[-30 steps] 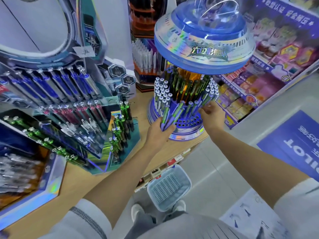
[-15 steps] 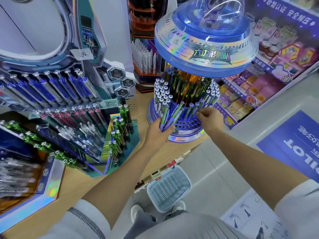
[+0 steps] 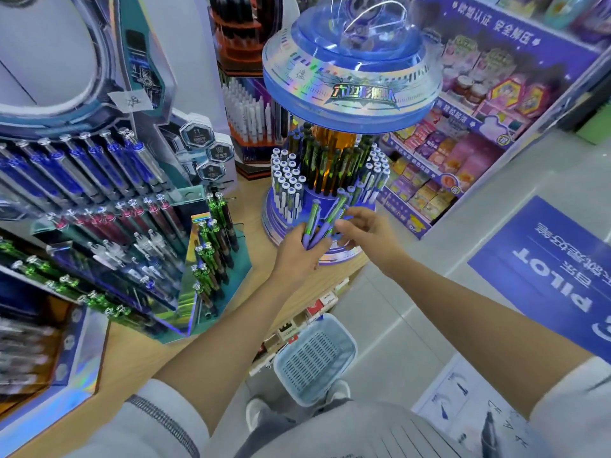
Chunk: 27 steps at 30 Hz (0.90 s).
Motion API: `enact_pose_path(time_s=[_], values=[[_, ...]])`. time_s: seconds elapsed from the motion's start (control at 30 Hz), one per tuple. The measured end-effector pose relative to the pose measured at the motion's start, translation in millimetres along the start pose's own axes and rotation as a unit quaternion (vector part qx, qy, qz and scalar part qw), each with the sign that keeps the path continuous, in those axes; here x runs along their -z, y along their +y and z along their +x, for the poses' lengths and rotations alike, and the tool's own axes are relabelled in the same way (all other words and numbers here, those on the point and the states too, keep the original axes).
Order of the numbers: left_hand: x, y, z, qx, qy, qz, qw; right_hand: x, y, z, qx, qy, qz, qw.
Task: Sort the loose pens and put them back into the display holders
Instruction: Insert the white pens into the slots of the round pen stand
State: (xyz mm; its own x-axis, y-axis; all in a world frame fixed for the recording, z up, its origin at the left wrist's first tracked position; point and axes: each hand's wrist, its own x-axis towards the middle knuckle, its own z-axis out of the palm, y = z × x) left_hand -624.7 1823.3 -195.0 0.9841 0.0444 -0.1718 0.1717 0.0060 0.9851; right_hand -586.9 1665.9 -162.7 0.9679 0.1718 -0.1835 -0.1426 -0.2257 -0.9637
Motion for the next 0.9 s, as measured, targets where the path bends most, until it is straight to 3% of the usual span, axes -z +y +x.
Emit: enact_pose_path(time_s=[0.17, 0.33, 0.5, 0.67, 0.9], values=[[-4, 1, 1, -0.008, -0.026, -0.015, 1.0, 9, -8, -2, -0.016, 0.014, 0.111, 0.994], [4, 2, 6, 0.01, -0.016, -0.015, 1.0, 38, -18, 5, 0.02, 0.14, 0.144, 0.979], [6, 5, 11, 0.022, -0.012, 0.001, 1.0, 49, -23, 20, 0.076, 0.262, 0.004, 0.962], [7, 5, 15, 0.031, -0.012, -0.009, 0.999, 41, -14, 36, 0.074, 0.265, -0.115, 0.955], [11, 4, 16, 0.029, -0.012, -0.016, 0.999, 38, -14, 47, 0.07, 0.257, -0.166, 0.949]])
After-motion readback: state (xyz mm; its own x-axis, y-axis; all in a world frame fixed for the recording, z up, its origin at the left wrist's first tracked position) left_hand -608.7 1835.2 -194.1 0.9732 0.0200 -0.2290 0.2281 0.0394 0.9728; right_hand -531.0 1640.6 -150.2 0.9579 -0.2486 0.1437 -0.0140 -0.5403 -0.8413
